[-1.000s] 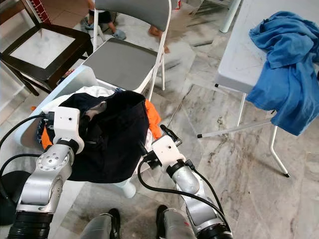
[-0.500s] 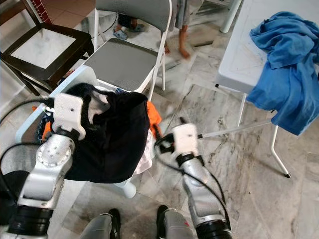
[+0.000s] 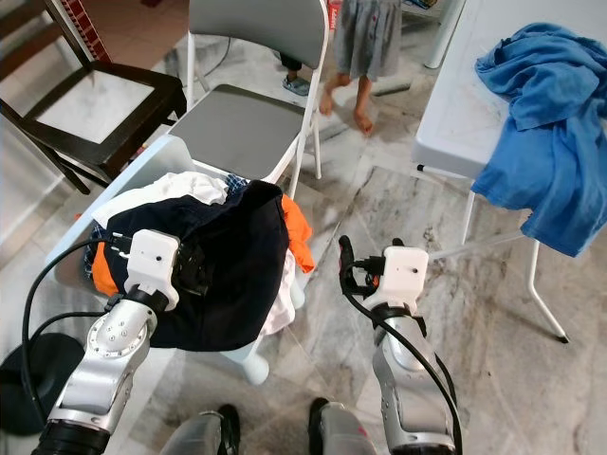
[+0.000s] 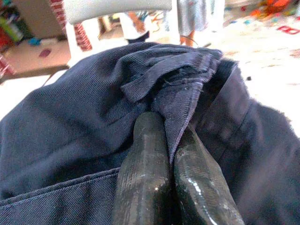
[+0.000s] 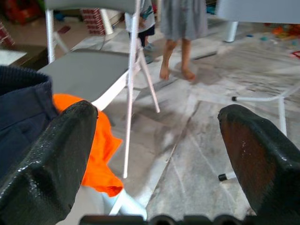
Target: Hang hanger
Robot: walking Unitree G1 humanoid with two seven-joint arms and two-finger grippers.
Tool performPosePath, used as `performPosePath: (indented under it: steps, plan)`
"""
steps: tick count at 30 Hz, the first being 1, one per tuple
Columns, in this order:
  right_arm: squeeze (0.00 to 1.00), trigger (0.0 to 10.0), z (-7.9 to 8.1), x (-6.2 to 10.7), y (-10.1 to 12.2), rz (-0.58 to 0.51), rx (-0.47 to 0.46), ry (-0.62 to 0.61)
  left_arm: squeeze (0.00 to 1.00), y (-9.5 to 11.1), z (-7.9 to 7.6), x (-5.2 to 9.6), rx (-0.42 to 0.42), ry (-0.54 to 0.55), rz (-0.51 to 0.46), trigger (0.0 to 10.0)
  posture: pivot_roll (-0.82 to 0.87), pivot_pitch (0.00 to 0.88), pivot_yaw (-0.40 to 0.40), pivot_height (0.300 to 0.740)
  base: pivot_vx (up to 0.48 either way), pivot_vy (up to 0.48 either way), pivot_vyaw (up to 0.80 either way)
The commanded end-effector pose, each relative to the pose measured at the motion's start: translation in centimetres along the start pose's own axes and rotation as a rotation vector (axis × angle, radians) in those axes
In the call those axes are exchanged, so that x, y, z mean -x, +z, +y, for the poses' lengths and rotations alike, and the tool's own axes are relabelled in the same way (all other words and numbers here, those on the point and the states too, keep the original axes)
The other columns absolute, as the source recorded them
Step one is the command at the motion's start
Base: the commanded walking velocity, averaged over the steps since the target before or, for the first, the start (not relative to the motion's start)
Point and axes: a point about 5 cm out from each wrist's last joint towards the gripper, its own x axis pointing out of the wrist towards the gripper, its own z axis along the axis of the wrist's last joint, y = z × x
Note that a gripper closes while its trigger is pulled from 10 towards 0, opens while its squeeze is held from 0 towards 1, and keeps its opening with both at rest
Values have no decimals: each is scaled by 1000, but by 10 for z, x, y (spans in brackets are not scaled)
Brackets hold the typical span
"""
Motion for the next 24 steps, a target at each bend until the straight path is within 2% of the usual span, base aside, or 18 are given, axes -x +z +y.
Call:
performPosePath:
  steps: [1,6,18,24]
  plan:
    - [0,10000,-1,3,1,-5,-7,-16,0,-2,-3,-1,-7,-26,0,10000,-64,170,40,740,0,0,-800]
    - [0,10000,0,1,2,-7,-4,-2,0,3,-7,-9,11,-27,-29,10000,-71,139,39,740,0,0,-783]
    - [0,10000,2,-8,6,-14,22,35,0,5,-9,-16,19,-38,-51,10000,-67,114,26,740,0,0,0]
    - [0,10000,4,-9,5,-13,25,42,0,4,-5,-17,17,-17,-46,10000,-66,125,31,740,0,0,-772]
